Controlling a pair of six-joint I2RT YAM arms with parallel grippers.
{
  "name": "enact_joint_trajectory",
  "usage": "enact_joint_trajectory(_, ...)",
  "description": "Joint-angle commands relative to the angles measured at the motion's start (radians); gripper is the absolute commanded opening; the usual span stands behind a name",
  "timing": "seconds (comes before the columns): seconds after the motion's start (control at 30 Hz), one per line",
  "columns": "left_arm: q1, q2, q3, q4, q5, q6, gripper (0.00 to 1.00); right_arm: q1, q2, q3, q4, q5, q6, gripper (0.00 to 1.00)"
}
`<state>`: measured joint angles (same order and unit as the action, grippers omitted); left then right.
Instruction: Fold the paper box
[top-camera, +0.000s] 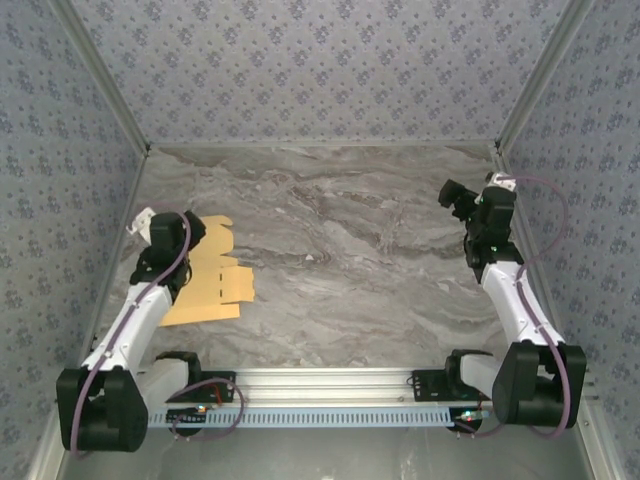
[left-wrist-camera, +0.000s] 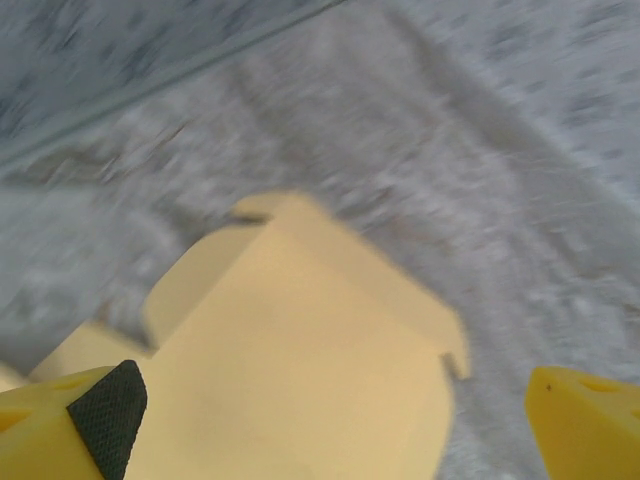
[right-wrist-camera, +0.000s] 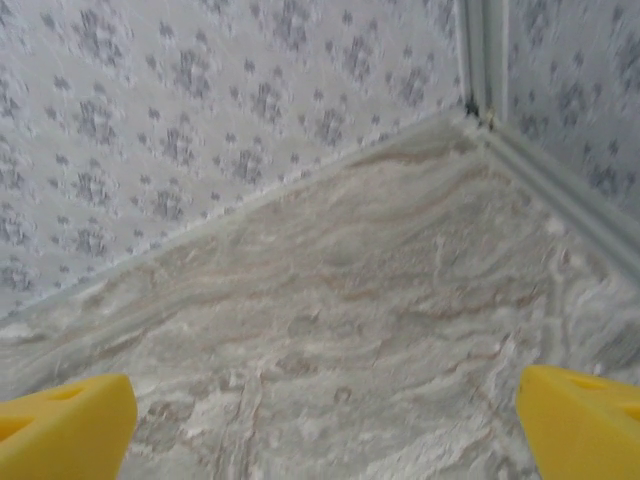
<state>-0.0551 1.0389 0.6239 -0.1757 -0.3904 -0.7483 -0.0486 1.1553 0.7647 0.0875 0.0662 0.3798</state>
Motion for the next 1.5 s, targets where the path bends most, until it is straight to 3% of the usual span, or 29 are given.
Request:
enact_joint_trajectory(0.0, 0.016, 0.093, 0.046, -0.263, -0.035, -0.164, 1.0, 0.109, 0.06, 0.034, -0.183, -0.024, 0.023, 1.0)
enact_joint_trajectory(0.1, 0.007, 0.194, 0.017, -0.246, 0.108, -0.145, 1.0, 0.235, 0.101, 0.056, -0.2, 0.02, -0.03, 1.0)
enact_joint_trajectory(0.3, -0.044, 0.297, 0.012, -0.151, 0.254, -0.151, 0.99, 0.373, 0.196, 0.108, -0.232, 0.112, -0.079, 1.0)
enact_joint_trajectory(0.43, -0.193, 0.362, 0.013, -0.029, 0.27, -0.199, 0.99, 0.404, 0.236, 0.164, -0.271, 0.171, -0.085, 1.0)
enact_joint_trajectory(0.53, -0.305, 0.482, 0.035, 0.117, 0.35, -0.255, 0.99, 0.406, 0.244, 0.199, -0.323, 0.245, -0.027, 1.0)
enact_joint_trajectory(0.7, -0.482, 0.691, 0.207, 0.223, 0.458, -0.337, 0.99, 0.388, 0.229, 0.197, -0.37, 0.291, 0.063, 1.0)
enact_joint_trajectory(0.87, -0.588, 0.851, 0.404, 0.303, 0.703, -0.421, 0.99, 0.366, 0.214, 0.185, -0.413, 0.209, 0.11, 1.0)
enact_joint_trajectory(0.97, -0.597, 0.859, 0.443, 0.322, 0.767, -0.456, 0.99, 0.351, 0.198, 0.176, -0.45, 0.185, 0.127, 1.0)
enact_joint_trajectory(1.07, -0.583, 0.787, 0.423, 0.291, 0.749, -0.433, 0.99, 0.297, 0.179, 0.154, -0.447, 0.078, 0.128, 1.0)
enact_joint_trajectory(1.23, -0.535, 0.644, 0.431, 0.136, 0.795, -0.268, 0.99, 0.15, 0.234, 0.157, -0.45, -0.24, 0.109, 0.96)
enact_joint_trajectory(1.37, -0.506, 0.492, 0.389, 0.001, 0.705, -0.107, 0.99, 0.162, 0.308, 0.205, -0.49, -0.334, 0.054, 0.91)
enact_joint_trajectory(1.47, -0.455, 0.412, 0.36, -0.076, 0.619, -0.03, 0.99, 0.182, 0.366, 0.256, -0.543, -0.364, 0.132, 0.87)
